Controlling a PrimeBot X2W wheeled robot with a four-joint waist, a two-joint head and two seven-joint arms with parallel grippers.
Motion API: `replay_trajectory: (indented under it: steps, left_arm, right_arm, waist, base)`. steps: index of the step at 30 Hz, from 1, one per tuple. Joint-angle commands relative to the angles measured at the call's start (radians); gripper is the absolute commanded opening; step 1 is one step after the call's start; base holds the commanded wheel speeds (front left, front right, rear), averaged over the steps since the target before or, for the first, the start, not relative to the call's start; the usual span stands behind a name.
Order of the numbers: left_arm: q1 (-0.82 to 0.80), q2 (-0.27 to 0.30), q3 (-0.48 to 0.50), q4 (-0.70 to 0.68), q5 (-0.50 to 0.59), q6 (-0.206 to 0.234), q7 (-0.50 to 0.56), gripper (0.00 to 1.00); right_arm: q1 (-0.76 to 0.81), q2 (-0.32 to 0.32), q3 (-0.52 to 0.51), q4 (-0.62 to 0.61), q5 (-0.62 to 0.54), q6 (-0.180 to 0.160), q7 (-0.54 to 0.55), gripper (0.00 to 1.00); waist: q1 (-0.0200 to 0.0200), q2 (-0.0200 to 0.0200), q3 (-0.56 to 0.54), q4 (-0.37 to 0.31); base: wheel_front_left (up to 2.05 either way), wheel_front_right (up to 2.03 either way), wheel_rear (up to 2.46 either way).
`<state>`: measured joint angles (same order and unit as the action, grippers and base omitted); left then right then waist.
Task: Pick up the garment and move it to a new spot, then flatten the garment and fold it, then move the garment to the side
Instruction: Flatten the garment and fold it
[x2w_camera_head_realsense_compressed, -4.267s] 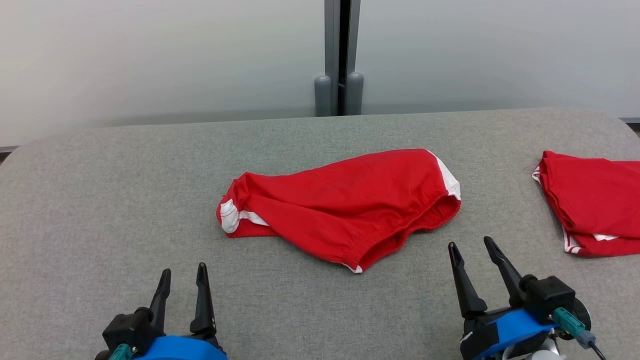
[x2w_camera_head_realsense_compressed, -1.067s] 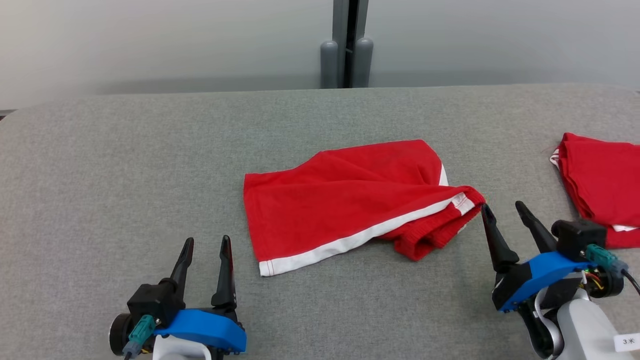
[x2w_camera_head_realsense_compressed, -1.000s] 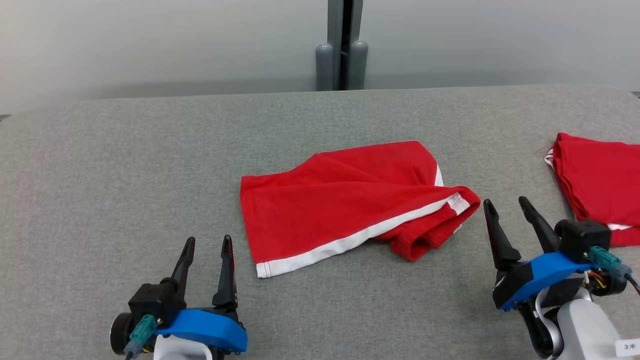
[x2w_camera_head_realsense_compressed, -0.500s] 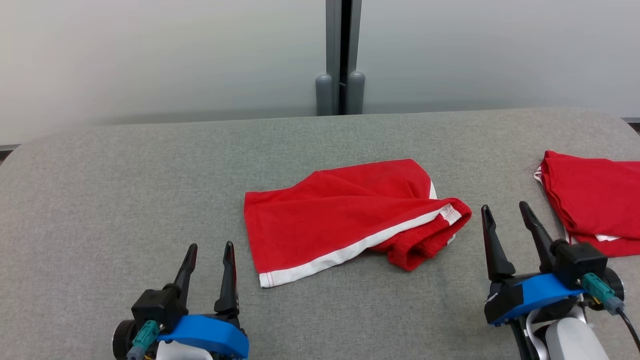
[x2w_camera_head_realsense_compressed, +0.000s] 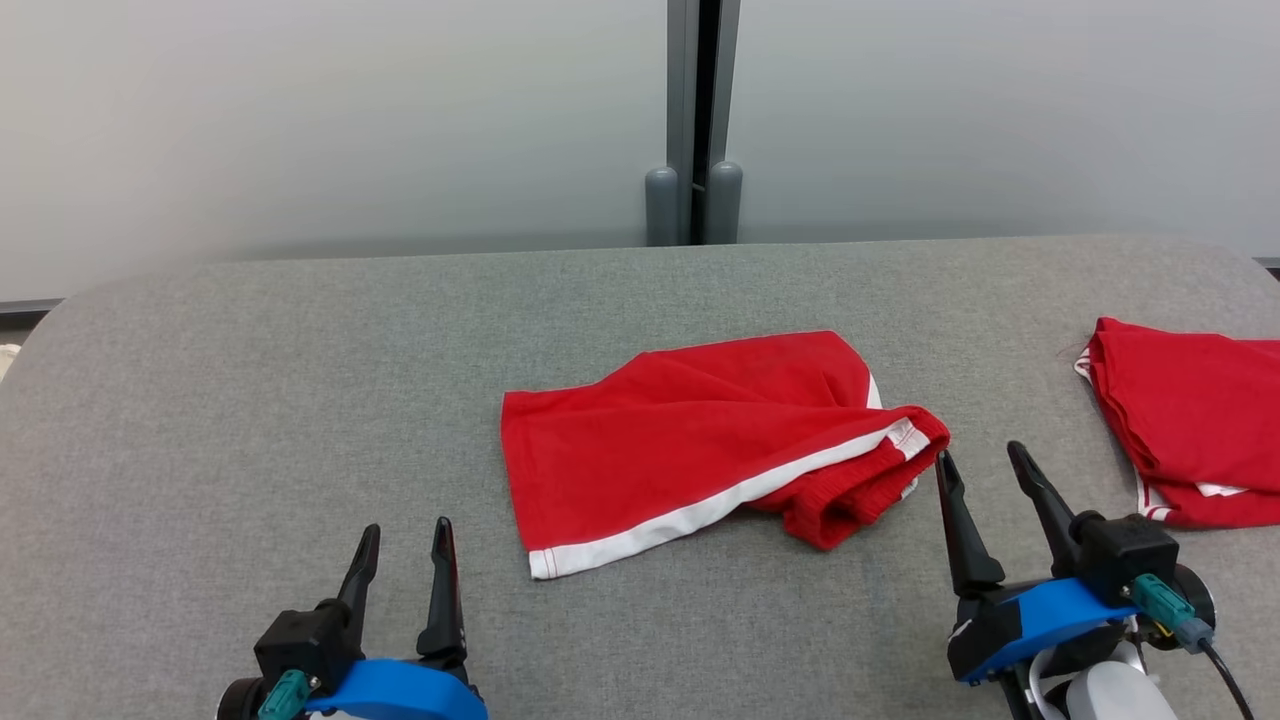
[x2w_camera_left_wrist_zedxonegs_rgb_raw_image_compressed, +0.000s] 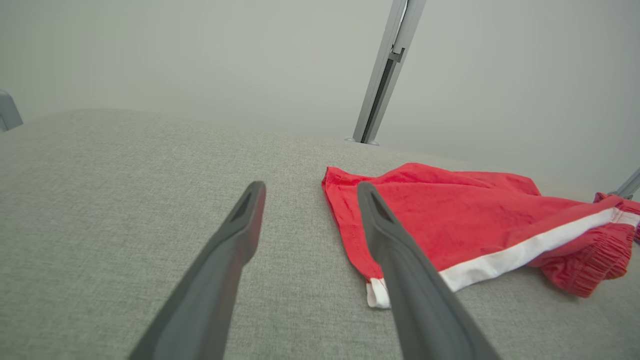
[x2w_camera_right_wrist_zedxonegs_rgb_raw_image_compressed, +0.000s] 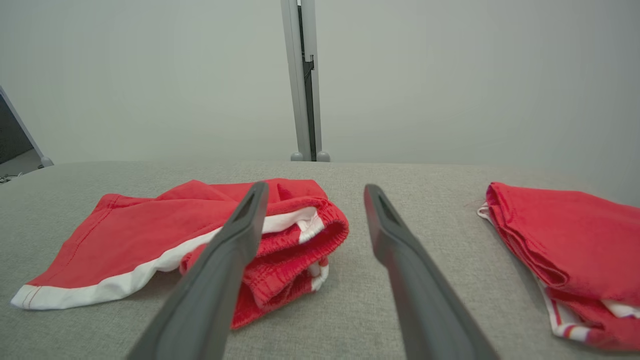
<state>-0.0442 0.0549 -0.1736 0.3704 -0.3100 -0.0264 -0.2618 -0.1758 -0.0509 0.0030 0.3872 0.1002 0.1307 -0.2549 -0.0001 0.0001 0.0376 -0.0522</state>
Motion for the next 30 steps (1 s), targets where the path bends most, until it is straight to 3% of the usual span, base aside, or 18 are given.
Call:
replay_trajectory:
  steps: [1,16,25,30]
  left_arm:
    - [0.001,-0.002,0.004,-0.005,-0.004,0.003,-0.005,1.0]
    - [0.005,0.004,-0.02,0.007,0.012,-0.012,0.003,1.0]
    - [-0.062,0.01,-0.11,0.106,0.02,-0.06,0.141,1.0]
    - [-0.117,0.018,-0.114,0.178,0.017,-0.062,0.161,1.0]
  right_arm:
    - [-0.001,0.0,0.002,0.003,-0.002,0.0,-0.005,1.0]
    - [-0.008,0.0,0.015,0.026,-0.014,0.0,-0.01,1.0]
    - [-0.031,0.0,0.045,0.038,0.008,0.0,-0.009,1.0]
    - [-0.049,0.0,0.073,0.041,0.016,0.0,-0.009,1.0]
  waist:
    - [0.0001,-0.0001,0.0,-0.001]
    - [0.0001,-0.0001,0.002,-0.003]
    - [0.0001,-0.0001,0.045,-0.026]
    - [0.0001,-0.0001,0.083,-0.051]
  base:
    - [0.0,0.0,0.0]
    - [0.0,0.0,0.0]
    - [0.0,0.0,0.0]
    - [0.0,0.0,0.0]
